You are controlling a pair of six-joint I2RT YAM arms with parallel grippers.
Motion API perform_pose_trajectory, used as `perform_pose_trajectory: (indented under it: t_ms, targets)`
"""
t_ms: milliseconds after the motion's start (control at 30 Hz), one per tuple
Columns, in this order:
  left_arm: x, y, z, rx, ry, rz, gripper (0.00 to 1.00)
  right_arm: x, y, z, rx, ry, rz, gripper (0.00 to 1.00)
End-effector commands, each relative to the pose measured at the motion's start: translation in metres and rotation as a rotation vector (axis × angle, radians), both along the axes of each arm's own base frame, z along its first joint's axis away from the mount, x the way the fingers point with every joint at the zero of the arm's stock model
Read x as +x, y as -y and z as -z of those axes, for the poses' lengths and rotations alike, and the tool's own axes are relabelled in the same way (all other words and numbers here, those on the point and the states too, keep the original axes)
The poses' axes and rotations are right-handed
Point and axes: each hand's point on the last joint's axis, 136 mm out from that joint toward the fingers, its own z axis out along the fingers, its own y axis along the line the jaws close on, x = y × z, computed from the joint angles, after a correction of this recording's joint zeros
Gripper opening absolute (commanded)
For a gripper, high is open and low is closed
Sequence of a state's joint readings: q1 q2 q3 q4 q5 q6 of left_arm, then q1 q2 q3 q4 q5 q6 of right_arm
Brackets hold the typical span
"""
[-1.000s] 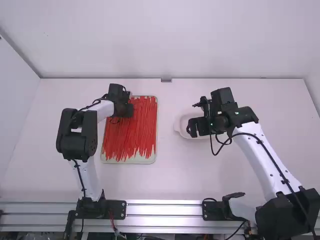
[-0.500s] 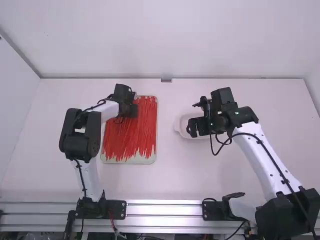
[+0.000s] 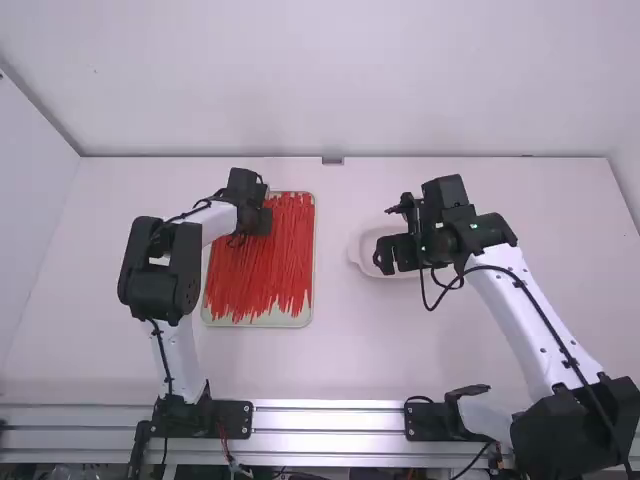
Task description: Fasten the cable tie
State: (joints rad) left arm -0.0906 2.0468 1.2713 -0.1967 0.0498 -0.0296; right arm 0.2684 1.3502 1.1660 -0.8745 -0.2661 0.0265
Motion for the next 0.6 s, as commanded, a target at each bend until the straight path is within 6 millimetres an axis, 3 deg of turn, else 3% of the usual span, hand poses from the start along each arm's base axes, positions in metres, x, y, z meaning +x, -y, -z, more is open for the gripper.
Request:
perform_pose_trajectory:
  t_ms: [0,267,567]
  targets:
    - [-0.003,-0.005,0.005,0.007,-0.016,-0.017,0.02,0.005,-0.002,-0.006,0.007,0.016,-0.001,0.98]
    - [0.013,-0.003,-0.020,0.006,0.001,-0.016,0.02,0.005,-0.002,-0.006,0.007,0.015,-0.002,0.98]
    - [0.031,-0.003,-0.067,-0.008,0.005,-0.056,0.02,0.005,-0.001,-0.006,0.007,0.015,0.003,0.98]
